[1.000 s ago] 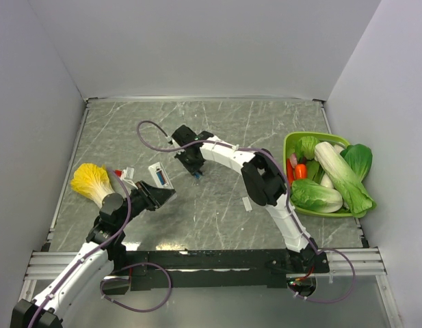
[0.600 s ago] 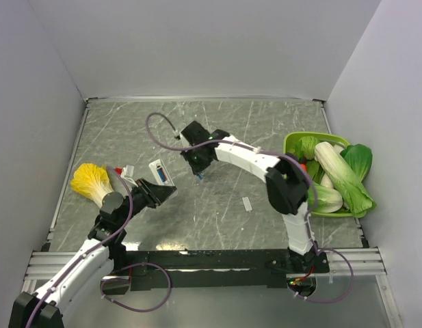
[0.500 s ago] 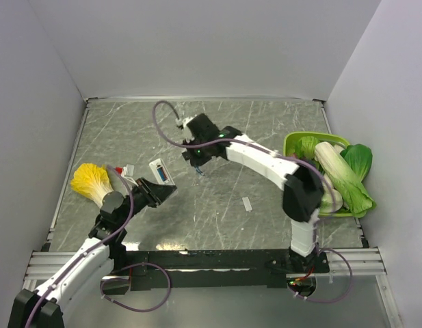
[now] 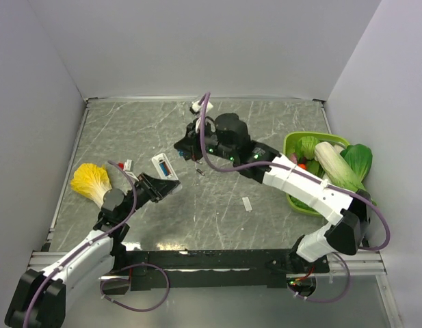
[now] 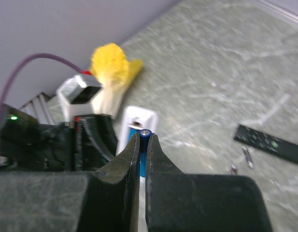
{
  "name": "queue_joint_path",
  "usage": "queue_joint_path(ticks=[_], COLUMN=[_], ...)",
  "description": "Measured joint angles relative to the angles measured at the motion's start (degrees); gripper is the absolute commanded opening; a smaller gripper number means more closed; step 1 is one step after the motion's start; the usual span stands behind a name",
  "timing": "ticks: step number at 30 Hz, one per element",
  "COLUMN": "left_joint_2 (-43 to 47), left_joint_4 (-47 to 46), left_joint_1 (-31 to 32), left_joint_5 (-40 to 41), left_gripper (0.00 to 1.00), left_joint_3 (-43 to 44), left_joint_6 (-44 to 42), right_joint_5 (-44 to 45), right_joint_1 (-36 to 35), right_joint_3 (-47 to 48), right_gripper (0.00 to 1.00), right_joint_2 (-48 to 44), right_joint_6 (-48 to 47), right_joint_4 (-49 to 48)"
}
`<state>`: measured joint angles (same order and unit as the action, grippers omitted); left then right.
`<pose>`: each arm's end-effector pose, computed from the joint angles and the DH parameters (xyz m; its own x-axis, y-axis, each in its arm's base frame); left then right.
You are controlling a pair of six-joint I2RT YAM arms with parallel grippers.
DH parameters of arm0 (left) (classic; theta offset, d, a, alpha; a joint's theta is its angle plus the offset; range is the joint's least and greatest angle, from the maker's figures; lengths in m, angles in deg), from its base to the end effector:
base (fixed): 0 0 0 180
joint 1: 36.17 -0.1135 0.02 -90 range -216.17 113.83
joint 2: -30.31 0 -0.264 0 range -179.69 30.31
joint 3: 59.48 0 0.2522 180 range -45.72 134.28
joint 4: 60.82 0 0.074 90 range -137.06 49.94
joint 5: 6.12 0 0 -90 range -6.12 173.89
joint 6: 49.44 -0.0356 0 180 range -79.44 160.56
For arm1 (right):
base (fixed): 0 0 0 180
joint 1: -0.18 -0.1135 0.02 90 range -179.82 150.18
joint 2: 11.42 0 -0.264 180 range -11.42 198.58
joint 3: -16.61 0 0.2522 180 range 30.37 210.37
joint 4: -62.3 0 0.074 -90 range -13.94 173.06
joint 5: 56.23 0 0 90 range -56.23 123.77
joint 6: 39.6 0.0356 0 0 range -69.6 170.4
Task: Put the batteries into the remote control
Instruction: Load the battery into the remote control.
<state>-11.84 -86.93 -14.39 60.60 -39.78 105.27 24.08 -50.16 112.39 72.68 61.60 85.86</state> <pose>0.1469 -0.0739 0.2012 -0.6140 -0.6491 -0.4491 0.3557 0.2805 -0.8915 0.2166 0.2706 0.4047 -0.2967 -0.0579 -0.9532 -0.8220 0.5235 0.2241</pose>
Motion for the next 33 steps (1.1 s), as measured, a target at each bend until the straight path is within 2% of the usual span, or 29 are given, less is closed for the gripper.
queue_joint_path(ticks=[6,16,33], left_joint_2=[-0.3,2.3,2.2], left_joint_4=[-3.2,-4.0,-3.5], left_joint_1=[0.0,0.0,0.0], left_joint_5=[-1.1,-1.4,-1.3], left_gripper=[0.02,0.02,0.02], left_joint_3=[1.9,2.8,4.1], left_joint_6=[1.6,2.5,4.2], right_joint_5=[2.1,5.9,8.4], right_joint_1=[-4.4,-6.8,-9.2], right_joint_3=[-4.8,-5.3,-6.2], right_gripper=[0.0,0.0,0.0], right_joint_2=[-0.1,0.0,4.3], right_joint_6=[1.0,0.7,-3.4], right_joint_4=[-7.6,-13.4,-17.0])
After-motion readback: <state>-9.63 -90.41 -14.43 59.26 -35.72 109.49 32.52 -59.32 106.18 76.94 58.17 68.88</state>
